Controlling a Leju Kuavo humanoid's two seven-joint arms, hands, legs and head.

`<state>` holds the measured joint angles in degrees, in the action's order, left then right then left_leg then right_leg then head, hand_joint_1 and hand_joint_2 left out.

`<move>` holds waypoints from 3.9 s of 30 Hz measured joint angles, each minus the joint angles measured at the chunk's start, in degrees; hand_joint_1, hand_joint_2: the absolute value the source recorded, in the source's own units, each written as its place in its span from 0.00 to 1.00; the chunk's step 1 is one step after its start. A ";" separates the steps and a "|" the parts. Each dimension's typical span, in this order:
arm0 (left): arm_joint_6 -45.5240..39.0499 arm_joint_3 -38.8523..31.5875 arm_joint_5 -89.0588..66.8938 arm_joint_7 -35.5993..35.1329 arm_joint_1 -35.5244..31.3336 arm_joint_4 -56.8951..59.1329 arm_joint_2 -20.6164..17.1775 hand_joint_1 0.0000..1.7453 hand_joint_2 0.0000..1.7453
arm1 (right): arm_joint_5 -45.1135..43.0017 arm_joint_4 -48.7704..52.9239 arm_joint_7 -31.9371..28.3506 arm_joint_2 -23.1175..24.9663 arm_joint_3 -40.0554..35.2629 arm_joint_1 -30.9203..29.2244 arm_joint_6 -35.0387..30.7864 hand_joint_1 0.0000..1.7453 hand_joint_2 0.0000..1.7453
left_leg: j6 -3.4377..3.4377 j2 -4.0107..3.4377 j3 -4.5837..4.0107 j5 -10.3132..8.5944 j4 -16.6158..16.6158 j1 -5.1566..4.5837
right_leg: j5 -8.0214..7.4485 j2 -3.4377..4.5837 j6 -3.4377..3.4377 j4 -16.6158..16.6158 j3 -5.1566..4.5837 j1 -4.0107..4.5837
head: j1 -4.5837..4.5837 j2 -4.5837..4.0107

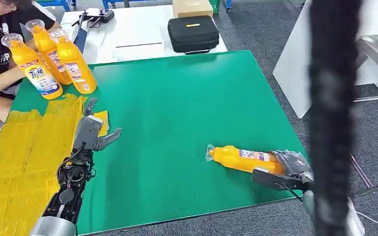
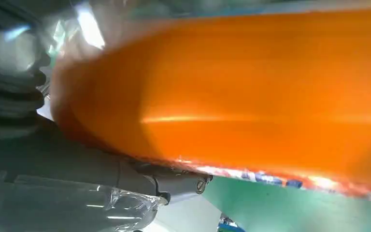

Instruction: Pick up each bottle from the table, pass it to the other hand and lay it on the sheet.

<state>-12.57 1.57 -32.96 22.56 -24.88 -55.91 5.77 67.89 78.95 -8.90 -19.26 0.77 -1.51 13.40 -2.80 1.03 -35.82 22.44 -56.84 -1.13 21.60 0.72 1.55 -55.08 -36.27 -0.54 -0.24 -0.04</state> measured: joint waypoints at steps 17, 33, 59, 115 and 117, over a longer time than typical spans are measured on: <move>-0.61 -0.22 0.77 0.13 -0.20 1.20 0.00 0.00 1.00 | 0.26 -0.35 0.02 0.11 -0.48 0.16 -3.72 1.00 1.00 | 0.00 0.00 0.07 0.00 0.01 0.00 | 0.00 -0.01 0.00 0.00 0.12 0.00 | 0.02 0.00; 12.90 4.44 9.66 -1.84 4.00 -15.39 0.55 0.00 1.00 | -26.65 -0.70 -12.96 18.38 2.07 -6.96 -35.43 1.00 1.00 | 0.06 -0.09 -0.17 -0.06 0.02 0.11 | -0.03 0.07 -0.05 -0.05 -0.09 0.11 | 0.02 0.00; 29.62 16.68 29.27 -5.71 4.45 -24.72 -1.70 0.00 1.00 | -38.23 -16.16 -21.44 24.55 -10.02 -20.69 -42.90 1.00 1.00 | 0.05 -0.04 -0.26 -0.07 0.02 0.10 | -0.04 0.04 -0.05 -0.07 -0.21 0.09 | 0.00 0.00; 32.31 19.02 45.53 -4.11 2.75 -18.99 -1.62 1.00 1.00 | -41.42 -26.49 -26.49 29.88 -31.72 -24.19 -27.15 1.00 1.00 | 0.06 -0.05 -0.31 -0.08 0.01 0.10 | -0.03 0.04 -0.06 -0.07 -0.32 0.09 | 0.02 0.00; 32.17 18.93 45.81 -4.11 2.86 -19.01 -1.60 1.00 1.00 | -41.64 -26.56 -26.51 29.92 -31.78 -24.18 -27.37 1.00 1.00 | 0.06 -0.05 -0.31 -0.08 0.01 0.10 | -0.03 0.04 -0.06 -0.07 -0.32 0.09 | 0.02 0.00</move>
<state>19.61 20.50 12.85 18.45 -22.02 -74.93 4.17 26.25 52.39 -35.41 10.67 -31.02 -25.69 -13.97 -2.73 0.97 -36.13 22.37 -56.83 -1.02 21.57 0.76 1.49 -55.15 -36.59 -0.45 -0.22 -0.04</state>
